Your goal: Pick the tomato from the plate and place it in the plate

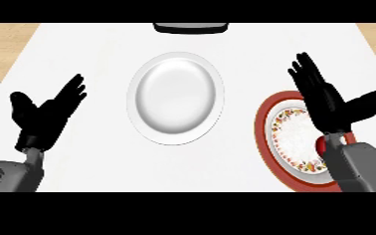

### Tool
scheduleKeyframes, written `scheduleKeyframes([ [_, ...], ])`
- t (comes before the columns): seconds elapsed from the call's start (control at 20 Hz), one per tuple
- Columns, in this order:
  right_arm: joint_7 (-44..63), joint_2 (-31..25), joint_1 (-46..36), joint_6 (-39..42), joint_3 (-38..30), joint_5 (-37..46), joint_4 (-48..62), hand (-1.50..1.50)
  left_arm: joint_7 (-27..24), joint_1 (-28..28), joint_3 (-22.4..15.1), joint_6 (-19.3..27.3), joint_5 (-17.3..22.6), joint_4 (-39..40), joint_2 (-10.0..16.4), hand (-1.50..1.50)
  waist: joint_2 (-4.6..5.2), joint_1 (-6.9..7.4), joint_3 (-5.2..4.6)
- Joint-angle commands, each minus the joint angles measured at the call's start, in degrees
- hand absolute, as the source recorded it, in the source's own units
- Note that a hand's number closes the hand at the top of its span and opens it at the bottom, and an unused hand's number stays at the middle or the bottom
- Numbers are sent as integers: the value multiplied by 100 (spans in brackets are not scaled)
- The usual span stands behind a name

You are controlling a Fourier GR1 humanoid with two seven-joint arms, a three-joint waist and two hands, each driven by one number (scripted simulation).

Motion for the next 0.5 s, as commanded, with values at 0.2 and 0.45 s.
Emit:
scheduleKeyframes([
  [0.2,343,33,216,895,-1402,-2192,-696,-150,-1203,560,289,609,-1217,-201,638,0,-74,-167,-58],
  [0.45,-702,-353,1157,-567,-1973,-854,-1189,-150,-1605,1075,70,1039,-1531,-246,219,0,-62,-371,-78],
])
